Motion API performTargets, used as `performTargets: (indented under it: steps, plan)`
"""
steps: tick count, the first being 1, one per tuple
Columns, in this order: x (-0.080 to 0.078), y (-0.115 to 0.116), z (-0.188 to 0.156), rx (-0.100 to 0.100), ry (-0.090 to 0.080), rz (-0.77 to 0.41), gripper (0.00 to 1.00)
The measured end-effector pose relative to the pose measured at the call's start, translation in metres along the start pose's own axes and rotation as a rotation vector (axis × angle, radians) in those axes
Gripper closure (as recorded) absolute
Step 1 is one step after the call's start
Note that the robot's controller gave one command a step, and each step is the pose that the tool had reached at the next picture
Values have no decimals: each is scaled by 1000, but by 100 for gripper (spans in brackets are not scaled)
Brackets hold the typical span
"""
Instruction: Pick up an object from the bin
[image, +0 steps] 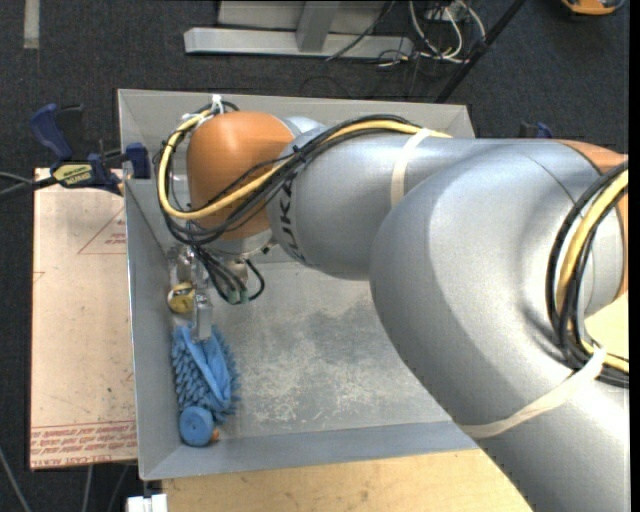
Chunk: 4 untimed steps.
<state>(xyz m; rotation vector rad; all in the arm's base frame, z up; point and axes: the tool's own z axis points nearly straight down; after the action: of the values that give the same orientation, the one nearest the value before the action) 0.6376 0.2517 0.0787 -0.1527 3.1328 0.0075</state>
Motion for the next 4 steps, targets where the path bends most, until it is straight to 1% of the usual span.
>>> performTargets:
  steps: [1,3,4]
  plan:
    - [-4,0,5,-2,-7,163,100]
    - [-3,-1,2,-1,-4,163,100]
    - [-1,-1,-16,0,3,164,100]
